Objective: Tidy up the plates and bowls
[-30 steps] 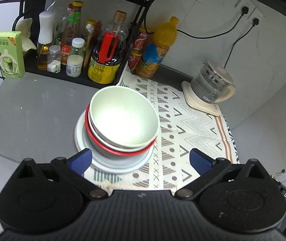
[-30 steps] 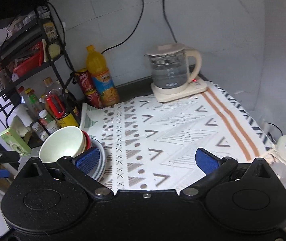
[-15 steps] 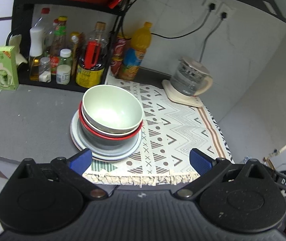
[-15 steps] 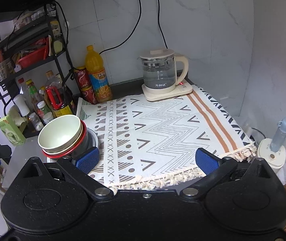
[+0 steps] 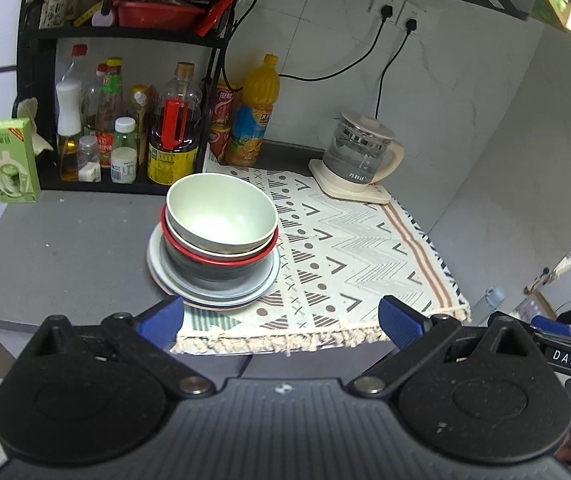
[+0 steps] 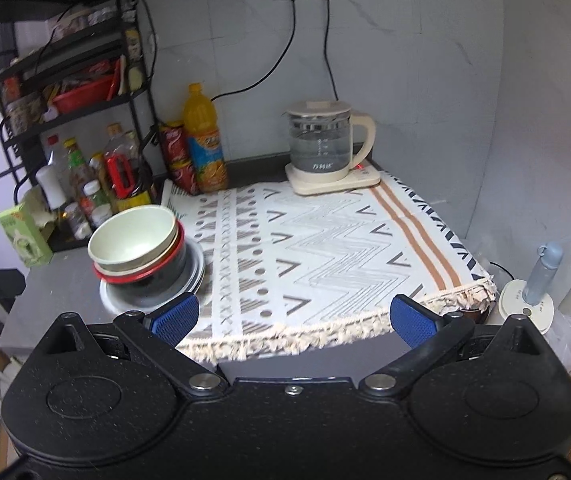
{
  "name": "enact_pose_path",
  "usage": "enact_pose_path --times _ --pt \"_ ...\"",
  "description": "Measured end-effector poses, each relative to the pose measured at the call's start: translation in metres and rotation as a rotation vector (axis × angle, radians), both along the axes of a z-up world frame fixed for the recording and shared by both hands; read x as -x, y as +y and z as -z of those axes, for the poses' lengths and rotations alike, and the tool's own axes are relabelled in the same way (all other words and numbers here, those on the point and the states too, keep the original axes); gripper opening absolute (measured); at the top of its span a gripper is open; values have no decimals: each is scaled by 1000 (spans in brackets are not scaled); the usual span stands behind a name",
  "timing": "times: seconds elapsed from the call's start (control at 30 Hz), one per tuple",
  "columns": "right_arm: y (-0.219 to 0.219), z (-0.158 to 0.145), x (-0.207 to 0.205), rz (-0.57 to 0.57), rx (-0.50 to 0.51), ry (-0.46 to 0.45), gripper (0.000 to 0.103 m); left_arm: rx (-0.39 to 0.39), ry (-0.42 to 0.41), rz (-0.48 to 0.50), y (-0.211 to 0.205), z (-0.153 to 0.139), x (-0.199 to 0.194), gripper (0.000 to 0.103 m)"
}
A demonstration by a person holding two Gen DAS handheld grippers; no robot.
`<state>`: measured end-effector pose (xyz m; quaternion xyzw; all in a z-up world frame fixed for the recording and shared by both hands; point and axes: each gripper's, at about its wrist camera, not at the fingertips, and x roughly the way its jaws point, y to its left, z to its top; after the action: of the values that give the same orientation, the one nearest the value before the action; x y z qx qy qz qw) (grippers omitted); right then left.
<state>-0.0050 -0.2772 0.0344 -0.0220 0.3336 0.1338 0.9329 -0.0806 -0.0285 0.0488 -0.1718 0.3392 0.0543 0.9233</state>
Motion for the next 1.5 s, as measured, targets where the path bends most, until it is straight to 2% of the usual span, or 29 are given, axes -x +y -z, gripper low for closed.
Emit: enact_pose_path --times 0.23,0.67,1.5 --pt "5 1 17 -11 16 -13 103 -52 8 36 -2 4 13 102" --pt "3 4 15 -7 27 0 103 -18 17 47 -7 16 3 102" --pt "-2 13 1 7 33 23 103 -67 23 60 -18 18 -15 102"
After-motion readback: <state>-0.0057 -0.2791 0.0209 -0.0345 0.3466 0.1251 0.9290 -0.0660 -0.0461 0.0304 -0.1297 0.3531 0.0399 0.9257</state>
